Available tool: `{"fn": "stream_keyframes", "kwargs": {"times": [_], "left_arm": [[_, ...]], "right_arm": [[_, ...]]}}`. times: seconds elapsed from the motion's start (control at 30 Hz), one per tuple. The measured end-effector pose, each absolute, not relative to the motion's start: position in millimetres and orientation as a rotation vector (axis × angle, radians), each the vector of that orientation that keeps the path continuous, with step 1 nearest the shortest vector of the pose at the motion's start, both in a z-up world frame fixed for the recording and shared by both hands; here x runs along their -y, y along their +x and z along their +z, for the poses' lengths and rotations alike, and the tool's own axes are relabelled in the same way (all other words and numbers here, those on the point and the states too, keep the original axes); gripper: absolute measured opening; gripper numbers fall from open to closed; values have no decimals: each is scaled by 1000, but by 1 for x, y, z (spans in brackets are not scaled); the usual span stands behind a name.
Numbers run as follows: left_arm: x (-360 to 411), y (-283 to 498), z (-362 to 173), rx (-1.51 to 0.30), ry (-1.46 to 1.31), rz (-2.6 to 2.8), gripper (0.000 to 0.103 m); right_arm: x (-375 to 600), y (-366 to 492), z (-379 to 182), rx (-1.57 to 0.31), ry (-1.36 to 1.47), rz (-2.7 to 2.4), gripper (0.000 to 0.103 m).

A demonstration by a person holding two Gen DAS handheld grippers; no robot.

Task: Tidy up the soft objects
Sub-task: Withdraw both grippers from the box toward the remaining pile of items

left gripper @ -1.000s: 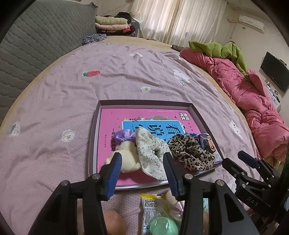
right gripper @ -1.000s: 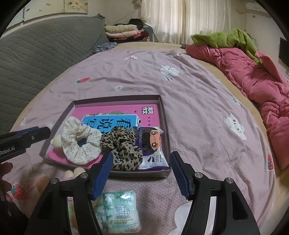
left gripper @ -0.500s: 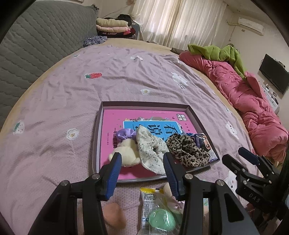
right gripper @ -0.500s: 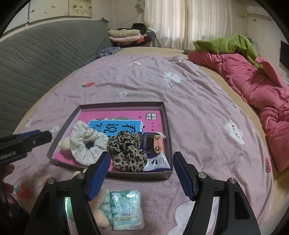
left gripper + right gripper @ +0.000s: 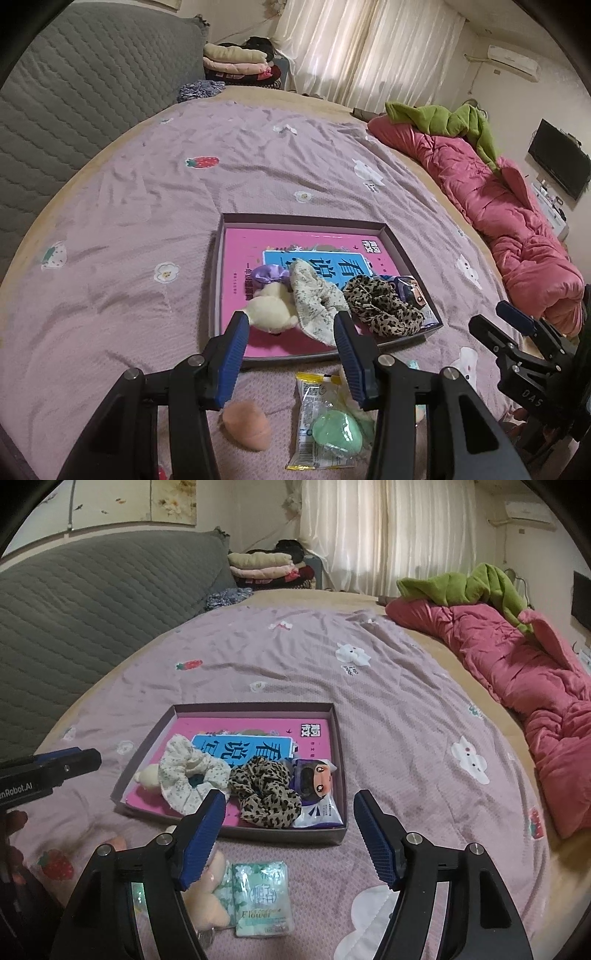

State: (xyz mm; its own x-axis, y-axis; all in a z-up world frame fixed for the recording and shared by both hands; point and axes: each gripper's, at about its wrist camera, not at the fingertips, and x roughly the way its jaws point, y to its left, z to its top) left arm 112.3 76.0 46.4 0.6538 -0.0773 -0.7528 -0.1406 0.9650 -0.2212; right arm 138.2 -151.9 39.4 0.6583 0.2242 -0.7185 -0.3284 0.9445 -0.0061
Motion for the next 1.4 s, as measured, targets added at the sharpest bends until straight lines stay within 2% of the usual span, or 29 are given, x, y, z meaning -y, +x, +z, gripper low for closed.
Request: {"fn": "stream_keyframes", "kwargs": {"times": [0.37, 1.4], "left_arm": [[-88, 89, 47, -869, -280, 44, 48], [-42, 66, 5, -1003, -257, -114, 48]], "right_arm": [[156, 124, 40, -795, -147, 323, 73], [160, 95, 16, -852, -171, 355, 74]]}}
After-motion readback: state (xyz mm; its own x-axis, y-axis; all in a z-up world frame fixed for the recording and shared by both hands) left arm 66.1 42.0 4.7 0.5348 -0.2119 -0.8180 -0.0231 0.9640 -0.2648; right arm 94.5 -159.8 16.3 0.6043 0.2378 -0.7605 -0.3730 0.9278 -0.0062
